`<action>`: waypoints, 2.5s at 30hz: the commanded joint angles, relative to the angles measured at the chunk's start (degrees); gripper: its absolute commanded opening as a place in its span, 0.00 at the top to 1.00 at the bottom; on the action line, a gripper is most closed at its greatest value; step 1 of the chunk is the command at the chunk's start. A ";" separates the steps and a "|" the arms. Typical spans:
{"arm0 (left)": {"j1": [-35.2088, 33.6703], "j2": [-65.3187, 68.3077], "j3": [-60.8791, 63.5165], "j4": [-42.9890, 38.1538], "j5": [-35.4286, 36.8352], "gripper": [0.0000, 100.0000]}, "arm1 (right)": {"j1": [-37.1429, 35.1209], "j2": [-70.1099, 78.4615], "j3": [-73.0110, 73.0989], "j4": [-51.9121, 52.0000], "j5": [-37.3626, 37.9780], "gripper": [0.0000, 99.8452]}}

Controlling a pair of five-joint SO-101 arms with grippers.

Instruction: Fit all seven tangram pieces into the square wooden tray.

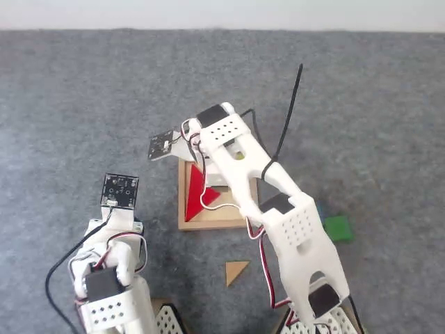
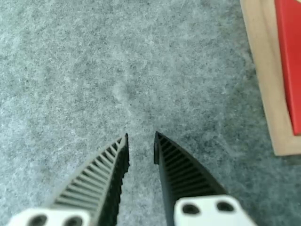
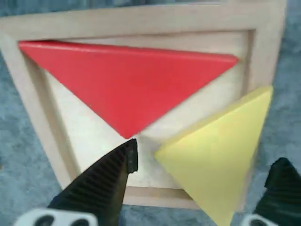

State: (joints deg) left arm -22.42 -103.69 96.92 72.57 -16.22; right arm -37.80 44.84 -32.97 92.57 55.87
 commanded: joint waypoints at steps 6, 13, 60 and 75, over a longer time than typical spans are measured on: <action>0.18 -0.62 -0.48 0.35 0.35 0.91 | -0.75 -9.98 -1.58 5.14 -3.43 0.58; 0.18 -0.62 -0.48 0.35 0.35 0.91 | -1.89 -15.34 -1.49 4.44 -14.77 0.58; 0.18 -0.62 -0.48 0.35 0.35 0.91 | 4.53 -29.49 39.12 -34.95 -48.00 0.98; 0.18 -0.62 -0.48 0.35 0.35 0.91 | 9.10 -90.95 83.96 -44.79 -35.60 0.98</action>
State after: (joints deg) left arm -22.42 -103.69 96.92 72.57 -16.22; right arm -29.36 -31.65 38.59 54.33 19.82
